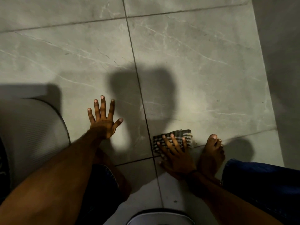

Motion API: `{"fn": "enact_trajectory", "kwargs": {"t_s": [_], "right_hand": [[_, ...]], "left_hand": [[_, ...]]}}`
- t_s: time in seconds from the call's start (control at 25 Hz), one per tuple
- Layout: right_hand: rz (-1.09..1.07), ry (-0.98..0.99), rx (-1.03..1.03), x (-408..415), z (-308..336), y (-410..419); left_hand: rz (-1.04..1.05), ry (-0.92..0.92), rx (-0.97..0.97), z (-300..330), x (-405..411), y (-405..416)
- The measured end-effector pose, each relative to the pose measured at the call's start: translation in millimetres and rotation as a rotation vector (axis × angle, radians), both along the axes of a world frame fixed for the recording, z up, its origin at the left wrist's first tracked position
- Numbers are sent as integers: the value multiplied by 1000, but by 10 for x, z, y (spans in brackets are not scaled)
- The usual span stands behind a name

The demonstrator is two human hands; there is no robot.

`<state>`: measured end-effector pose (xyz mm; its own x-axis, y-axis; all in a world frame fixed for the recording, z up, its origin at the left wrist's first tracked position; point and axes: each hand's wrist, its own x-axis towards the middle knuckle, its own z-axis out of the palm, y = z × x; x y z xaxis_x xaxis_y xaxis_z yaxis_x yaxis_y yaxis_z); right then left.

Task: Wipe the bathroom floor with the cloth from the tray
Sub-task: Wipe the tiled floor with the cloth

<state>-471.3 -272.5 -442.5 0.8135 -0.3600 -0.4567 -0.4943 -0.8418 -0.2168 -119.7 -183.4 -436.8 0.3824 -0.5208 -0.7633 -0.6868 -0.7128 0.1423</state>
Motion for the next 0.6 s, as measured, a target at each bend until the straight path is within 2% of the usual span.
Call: {"fn": "enact_trajectory", "kwargs": {"t_s": [0.2,0.32,0.48,0.6], "right_hand": [[-186,1,-8,988,-72,-334],[-224,35,27,1329,-62,-98],[83,-98,48,710,-50,-32],[-37,2,2,338,-19,-310]], "left_hand": [[-1,2,17,-10,-1,-13],[2,13,11,-2,12,-13],[1,7,4,-1,18,-2],[8,5,-5,-14,11,12]]}}
